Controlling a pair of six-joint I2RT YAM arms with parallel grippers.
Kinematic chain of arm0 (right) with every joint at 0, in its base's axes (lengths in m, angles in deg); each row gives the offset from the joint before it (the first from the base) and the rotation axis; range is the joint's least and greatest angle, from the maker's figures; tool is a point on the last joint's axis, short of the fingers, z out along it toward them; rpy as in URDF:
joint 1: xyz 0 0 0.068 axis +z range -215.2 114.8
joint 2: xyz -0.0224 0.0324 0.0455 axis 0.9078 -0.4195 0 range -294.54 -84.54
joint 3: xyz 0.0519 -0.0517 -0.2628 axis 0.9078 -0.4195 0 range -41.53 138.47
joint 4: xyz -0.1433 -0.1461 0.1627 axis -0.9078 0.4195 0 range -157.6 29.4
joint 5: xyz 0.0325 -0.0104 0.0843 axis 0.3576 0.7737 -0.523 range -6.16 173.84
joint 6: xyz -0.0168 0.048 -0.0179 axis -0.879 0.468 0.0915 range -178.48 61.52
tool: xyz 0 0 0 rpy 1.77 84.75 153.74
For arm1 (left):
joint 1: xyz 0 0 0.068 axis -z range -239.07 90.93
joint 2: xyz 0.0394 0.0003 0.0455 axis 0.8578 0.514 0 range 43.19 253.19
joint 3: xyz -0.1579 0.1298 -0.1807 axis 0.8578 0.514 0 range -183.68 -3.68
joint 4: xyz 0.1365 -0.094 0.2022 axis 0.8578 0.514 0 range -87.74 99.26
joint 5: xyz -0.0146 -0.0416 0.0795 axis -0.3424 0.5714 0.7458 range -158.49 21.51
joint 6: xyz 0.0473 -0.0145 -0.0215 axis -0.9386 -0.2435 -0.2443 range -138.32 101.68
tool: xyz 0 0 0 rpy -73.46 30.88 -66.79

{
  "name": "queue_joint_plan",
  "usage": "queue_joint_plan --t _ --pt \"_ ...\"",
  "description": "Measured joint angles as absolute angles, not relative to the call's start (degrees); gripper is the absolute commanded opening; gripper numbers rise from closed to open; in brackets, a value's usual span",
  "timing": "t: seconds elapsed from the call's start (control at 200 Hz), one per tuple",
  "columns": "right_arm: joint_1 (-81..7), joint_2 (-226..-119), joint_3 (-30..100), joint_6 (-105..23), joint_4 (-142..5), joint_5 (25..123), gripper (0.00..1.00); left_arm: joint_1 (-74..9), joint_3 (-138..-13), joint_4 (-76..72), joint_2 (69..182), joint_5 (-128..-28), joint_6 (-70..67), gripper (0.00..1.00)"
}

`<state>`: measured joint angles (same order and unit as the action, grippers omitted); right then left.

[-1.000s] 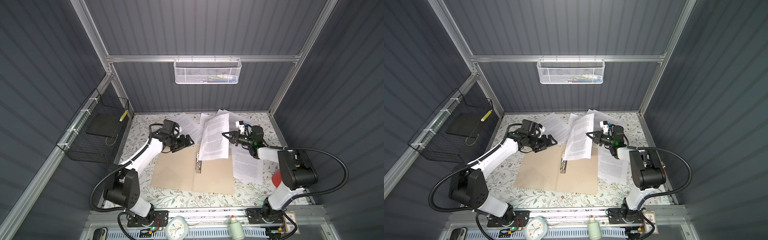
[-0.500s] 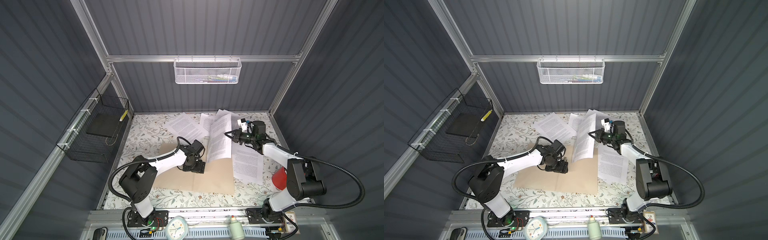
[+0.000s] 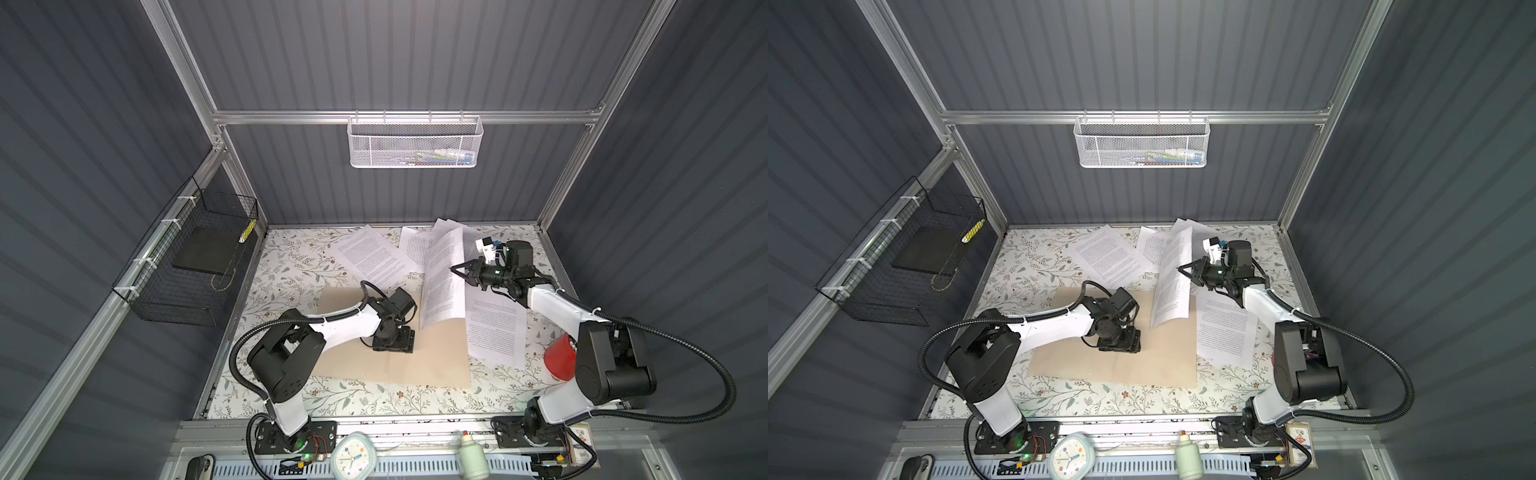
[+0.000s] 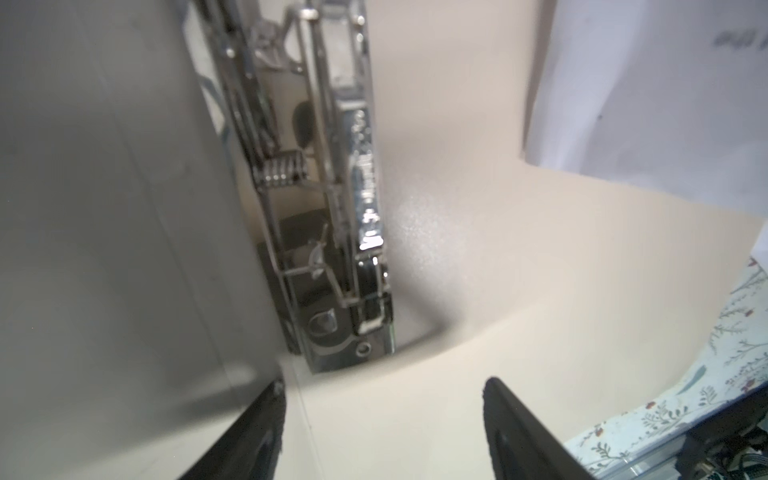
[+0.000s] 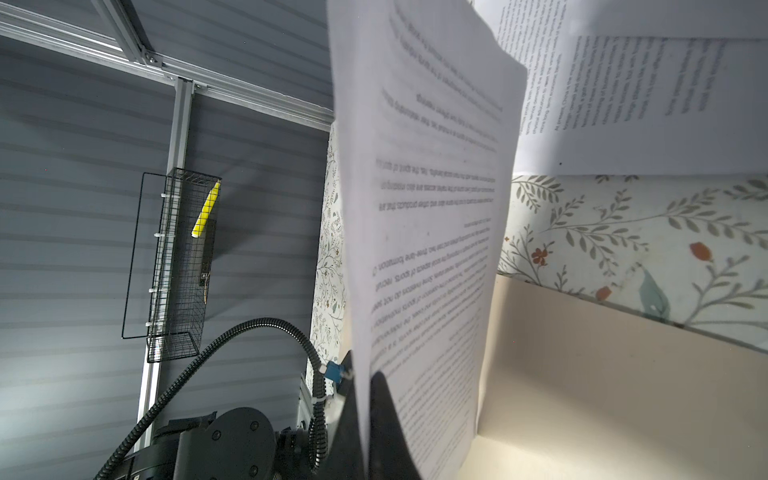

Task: Put the files into the folder

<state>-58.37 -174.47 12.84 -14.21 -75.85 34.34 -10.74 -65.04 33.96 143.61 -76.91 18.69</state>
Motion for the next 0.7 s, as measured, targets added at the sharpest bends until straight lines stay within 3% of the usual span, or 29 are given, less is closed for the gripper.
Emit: queue_joint_plan --t 0.525,0.7 --pt "-58.4 -180.6 23.2 -16.7 -70.7 35.7 0.0 -10.7 -72.3 19.8 152.2 -83.3 25.7 0.74" --pt "-58.3 -179.4 25.3 -18.3 -67.9 37.5 0.0 -10.6 -72.5 21.5 151.3 -81.6 24.8 0.79"
